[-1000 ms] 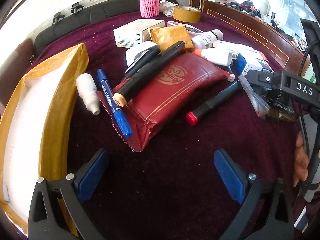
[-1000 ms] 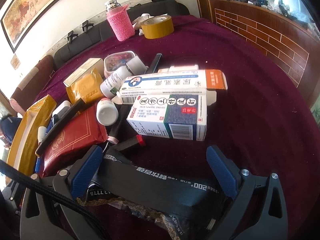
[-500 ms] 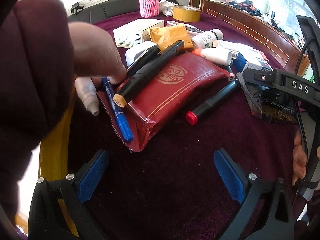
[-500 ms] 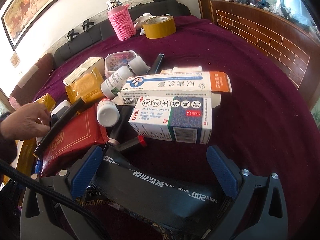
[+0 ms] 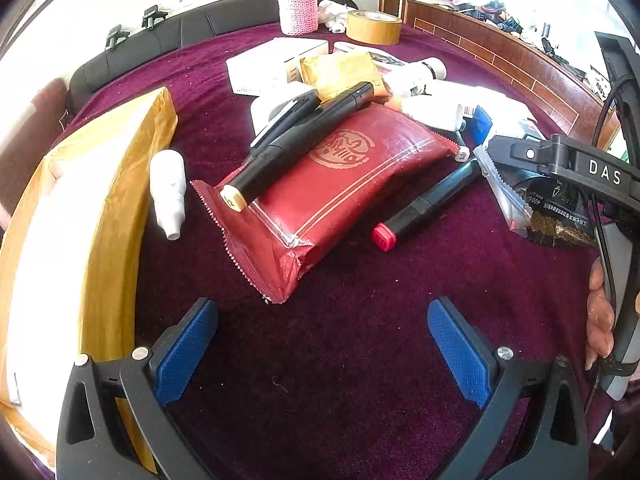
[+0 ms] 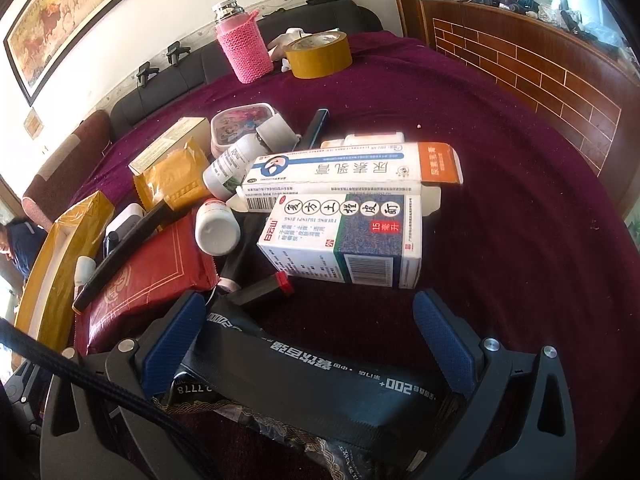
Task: Organize objects
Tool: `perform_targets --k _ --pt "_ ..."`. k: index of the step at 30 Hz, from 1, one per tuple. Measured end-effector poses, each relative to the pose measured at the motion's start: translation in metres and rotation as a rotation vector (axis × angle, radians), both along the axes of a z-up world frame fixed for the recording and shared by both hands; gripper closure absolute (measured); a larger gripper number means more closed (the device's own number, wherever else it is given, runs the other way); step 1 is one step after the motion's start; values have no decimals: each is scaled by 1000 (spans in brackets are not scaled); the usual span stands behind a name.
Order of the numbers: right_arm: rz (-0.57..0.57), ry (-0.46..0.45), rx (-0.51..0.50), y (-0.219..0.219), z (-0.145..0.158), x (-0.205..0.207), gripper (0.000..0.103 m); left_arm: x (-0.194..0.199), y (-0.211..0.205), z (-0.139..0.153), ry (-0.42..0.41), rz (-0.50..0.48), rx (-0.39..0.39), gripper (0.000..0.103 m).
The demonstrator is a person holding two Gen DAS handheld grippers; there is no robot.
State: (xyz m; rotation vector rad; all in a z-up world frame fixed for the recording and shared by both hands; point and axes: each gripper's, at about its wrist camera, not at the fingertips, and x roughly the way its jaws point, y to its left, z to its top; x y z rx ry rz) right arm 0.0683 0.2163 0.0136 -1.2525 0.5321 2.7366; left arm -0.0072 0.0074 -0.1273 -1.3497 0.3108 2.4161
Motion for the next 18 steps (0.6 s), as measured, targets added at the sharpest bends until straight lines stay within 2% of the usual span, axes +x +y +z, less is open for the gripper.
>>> perform_targets --k 6,13,18 --pt "0 -2 5 -1 0 1 0 -3 -5 8 0 0 -1 1" --pt "4 9 -21 3 0 5 0 14 -3 37 0 0 -2 1" --pt "6 21 -50 6 0 7 0 5 -4 27 0 0 -2 1"
